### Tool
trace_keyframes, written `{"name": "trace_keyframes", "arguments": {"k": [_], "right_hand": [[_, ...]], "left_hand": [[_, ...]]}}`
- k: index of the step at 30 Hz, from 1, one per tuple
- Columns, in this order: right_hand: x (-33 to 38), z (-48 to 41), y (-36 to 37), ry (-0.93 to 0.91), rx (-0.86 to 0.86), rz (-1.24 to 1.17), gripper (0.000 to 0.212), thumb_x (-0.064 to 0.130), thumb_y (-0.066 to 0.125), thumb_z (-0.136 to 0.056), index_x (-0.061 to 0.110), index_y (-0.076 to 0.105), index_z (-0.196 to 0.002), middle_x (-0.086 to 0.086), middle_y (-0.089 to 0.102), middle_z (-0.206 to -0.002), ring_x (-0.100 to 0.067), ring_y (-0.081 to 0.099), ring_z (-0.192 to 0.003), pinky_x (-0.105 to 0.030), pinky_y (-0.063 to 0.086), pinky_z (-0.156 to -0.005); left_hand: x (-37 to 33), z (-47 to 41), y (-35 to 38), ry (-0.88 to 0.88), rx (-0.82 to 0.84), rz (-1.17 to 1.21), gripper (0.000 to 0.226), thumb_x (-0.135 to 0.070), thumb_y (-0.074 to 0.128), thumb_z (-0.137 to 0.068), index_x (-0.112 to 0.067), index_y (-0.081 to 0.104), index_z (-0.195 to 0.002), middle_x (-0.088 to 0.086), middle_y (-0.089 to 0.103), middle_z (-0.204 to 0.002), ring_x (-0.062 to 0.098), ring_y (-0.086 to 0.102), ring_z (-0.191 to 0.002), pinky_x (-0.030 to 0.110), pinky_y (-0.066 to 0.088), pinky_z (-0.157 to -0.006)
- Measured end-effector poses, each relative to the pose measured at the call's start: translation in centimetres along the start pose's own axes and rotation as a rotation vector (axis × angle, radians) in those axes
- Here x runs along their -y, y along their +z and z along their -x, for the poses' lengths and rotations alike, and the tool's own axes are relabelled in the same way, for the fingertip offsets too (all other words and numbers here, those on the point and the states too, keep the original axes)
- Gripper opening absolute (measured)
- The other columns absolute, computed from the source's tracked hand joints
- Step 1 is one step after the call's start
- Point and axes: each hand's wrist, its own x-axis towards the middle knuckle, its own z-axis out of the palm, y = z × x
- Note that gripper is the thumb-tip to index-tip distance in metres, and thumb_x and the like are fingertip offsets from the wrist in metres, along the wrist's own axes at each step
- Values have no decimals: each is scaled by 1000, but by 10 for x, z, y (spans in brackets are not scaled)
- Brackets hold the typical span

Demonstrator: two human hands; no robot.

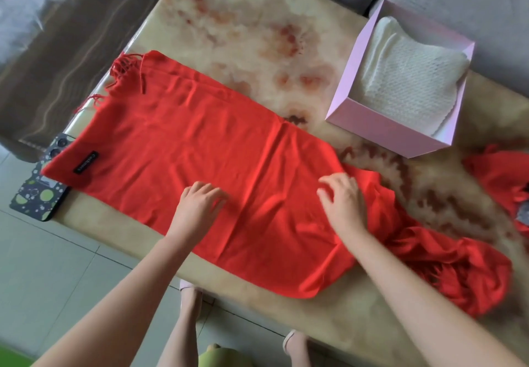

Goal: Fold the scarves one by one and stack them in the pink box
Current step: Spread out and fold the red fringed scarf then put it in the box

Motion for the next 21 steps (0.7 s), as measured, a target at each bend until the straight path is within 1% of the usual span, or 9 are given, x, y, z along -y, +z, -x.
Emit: {"name": "trace_keyframes", "arguments": {"k": [1,2,3,5,7,10,14,18,21], "right_hand": [[-8,-20,-2,80,-24,20,24,15,66,-81,15,66,-105,-8,64,-103,-32,55,-97,-36,38,-91],[-17,-38,-4,159,-29,40,28,15,68,-81,13,66,-108,-10,64,-105,-34,53,-100,-37,38,-92],[-26,-52,-5,234,-14,49,30,17,69,-81,12,65,-111,-11,64,-108,-34,51,-103,-37,36,-93],[-41,-73,-4,363,52,-9,29,21,69,-83,12,65,-111,-11,64,-109,-32,48,-106,-34,33,-96],[-48,-88,-4,428,69,-124,25,25,67,-85,13,66,-107,-10,66,-104,-29,47,-106,-32,29,-97],[-49,-103,-2,418,89,-180,18,26,62,-88,16,68,-102,-7,67,-100,-26,47,-106,-28,26,-94],[-49,-110,5,329,149,-128,12,25,69,-82,23,68,-94,-4,63,-98,-26,47,-104,-21,20,-77],[-47,-105,10,252,141,-71,10,20,72,-79,22,69,-88,-5,59,-100,-28,44,-102,-28,30,-89],[-46,-101,11,218,88,-60,10,18,72,-78,18,68,-88,-7,57,-100,-30,44,-100,-33,34,-92]], "left_hand": [[-5,-14,2,4,-5,16,18,-29,54,-85,-22,69,-94,-1,63,-87,29,58,-87,39,45,-76],[-11,-29,2,11,-8,39,18,-20,60,-83,-20,69,-99,2,64,-94,31,57,-92,40,45,-79],[-16,-43,3,15,-11,60,24,-12,63,-80,-20,68,-103,3,64,-100,32,56,-96,41,44,-82],[-25,-71,4,14,-17,93,35,-4,62,-78,-20,67,-108,4,62,-110,31,54,-102,41,42,-85],[-31,-98,6,30,-9,108,39,-1,59,-77,-20,66,-111,5,60,-115,32,53,-106,42,44,-88],[-39,-134,10,51,-28,100,42,1,55,-77,-17,65,-113,6,58,-123,33,50,-112,44,42,-94],[-52,-173,12,49,-33,66,47,1,51,-82,-18,59,-125,6,51,-133,30,46,-119,42,38,-99],[-56,-200,15,52,-2,50,47,-3,52,-86,-17,54,-131,7,50,-134,31,45,-118,40,37,-99],[-59,-213,17,51,-4,41,41,-6,56,-86,-18,59,-125,8,53,-126,30,46,-116,40,38,-98]]}}
